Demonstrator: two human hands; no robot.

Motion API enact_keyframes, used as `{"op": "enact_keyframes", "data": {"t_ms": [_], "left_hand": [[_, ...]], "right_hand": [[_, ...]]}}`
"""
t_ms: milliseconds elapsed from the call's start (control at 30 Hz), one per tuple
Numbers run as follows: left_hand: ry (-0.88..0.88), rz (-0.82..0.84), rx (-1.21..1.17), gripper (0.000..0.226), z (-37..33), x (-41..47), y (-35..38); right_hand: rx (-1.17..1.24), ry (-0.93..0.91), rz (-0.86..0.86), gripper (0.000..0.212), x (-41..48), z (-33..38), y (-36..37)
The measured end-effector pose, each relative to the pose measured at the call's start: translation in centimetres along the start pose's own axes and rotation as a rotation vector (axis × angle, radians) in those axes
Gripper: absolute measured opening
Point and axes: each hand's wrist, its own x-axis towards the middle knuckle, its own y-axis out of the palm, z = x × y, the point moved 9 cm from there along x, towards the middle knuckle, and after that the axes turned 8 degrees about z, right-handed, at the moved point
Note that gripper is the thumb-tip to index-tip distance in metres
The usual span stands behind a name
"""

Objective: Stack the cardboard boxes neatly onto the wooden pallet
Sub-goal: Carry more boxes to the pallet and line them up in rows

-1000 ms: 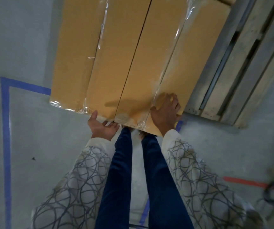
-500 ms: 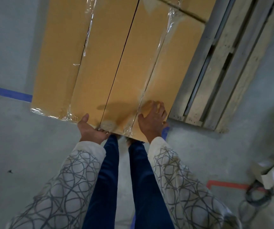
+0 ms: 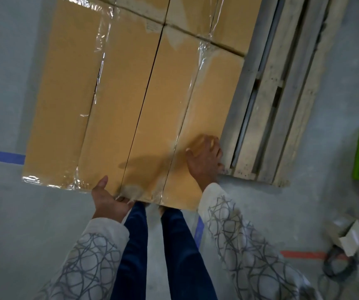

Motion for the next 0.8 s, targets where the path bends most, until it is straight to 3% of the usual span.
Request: {"op": "enact_keyframes", "data": {"t_ms": [200,433,500,633,800], "left_hand": [[0.042,-0.068,0.089,0.044,-0.3,-0.3,1.8],[0.028,-0.103,0.139,0.047,-0.6,0.8,1.3],[0.020,-0.103,0.130,0.048,-0.4,0.6,1.1],[-0.001,-0.121,0.131,0.049,-0.4,0.4,1.2],[0.033,-0.160,0.144,0.062,-1.0,0.7,0.9]], "right_hand": [[0.124,-0.035,-0.162,0.079,9.4,4.6,-9.3],[0.640,0.028,-0.089,0.104,17.6,7.1,-14.1],[0.575,0.023,-0.084,0.106,18.1,7.1,-14.4],[0.207,-0.113,-0.133,0.098,19.1,8.5,-17.0],[0.044,-0.167,-0.094,0.093,20.0,9.4,-17.0]]}}
